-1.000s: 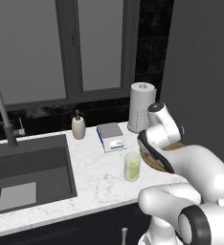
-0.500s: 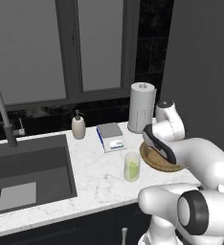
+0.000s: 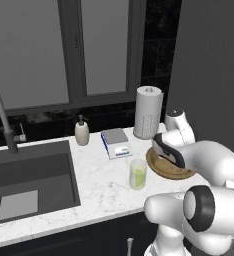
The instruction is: Grab a lemon wedge from the fridge and one ice cube from the ice bowl, and put them in the glass of lemonade.
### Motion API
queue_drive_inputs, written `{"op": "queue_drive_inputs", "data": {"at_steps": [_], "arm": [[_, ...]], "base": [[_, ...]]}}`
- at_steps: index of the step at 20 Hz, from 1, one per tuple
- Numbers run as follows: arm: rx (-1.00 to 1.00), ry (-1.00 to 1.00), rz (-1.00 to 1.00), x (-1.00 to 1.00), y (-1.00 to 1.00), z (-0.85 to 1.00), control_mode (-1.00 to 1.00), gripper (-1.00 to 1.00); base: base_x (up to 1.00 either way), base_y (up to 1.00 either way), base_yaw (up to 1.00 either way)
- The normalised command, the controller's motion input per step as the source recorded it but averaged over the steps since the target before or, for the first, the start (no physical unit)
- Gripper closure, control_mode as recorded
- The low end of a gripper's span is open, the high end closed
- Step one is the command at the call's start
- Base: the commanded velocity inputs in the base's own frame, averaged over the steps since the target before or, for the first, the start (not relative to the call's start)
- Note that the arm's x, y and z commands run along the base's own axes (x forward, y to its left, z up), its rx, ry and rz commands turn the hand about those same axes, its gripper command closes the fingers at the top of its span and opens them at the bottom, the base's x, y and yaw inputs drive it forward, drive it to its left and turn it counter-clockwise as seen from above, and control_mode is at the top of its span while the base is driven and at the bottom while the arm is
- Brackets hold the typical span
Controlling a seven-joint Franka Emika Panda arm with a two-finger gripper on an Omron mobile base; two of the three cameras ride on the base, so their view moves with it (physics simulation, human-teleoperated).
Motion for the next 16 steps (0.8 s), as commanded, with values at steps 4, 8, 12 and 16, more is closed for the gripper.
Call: {"op": "queue_drive_inputs", "data": {"at_steps": [4, 8, 12, 16], "arm": [[0.0, 0.05, 0.03, 0.04, -0.06, -0.44, -1.0, -1.0], [0.0, 0.05, 0.06, 0.06, 0.0, -0.42, -1.0, -1.0], [-0.01, 0.09, 0.07, 0.08, 0.0, -0.33, -1.0, -1.0], [-0.03, 0.12, 0.08, 0.13, 0.0, -0.16, -1.0, -1.0]], "base": [[0.0, 0.0, 0.0], [0.0, 0.0, 0.0], [0.0, 0.0, 0.0], [0.0, 0.0, 0.0]]}}
